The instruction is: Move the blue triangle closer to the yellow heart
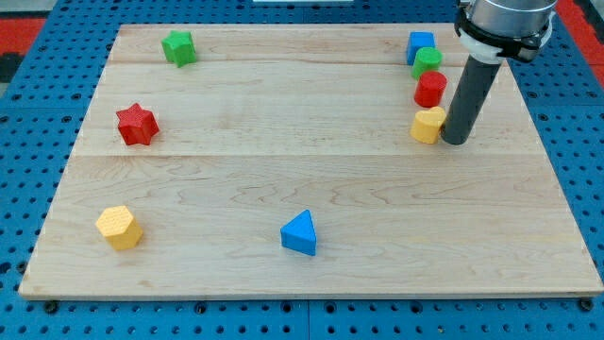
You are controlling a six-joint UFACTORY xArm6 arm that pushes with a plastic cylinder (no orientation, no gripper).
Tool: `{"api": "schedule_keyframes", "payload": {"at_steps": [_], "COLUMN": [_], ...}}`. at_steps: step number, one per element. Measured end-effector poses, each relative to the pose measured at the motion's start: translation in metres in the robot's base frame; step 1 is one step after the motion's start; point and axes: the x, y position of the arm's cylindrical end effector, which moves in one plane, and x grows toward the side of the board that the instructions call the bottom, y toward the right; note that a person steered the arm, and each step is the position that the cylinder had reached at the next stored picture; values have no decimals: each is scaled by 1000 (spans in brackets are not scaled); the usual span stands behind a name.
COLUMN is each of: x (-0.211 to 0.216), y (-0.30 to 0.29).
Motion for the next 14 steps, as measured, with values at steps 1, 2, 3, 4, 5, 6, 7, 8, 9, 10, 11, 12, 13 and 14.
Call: {"api": "schedule_keyframes", "payload": {"at_steps": [1,2,3,4,5,6,7,8,9,10,11,12,13,14], "x": [53,122,148,149,143,132,98,91,83,69,67,60,40,23], "y": [0,-40,-134,-221,-233,-290,-284,-236,-307,-325,-249,-202,-216,-206]}}
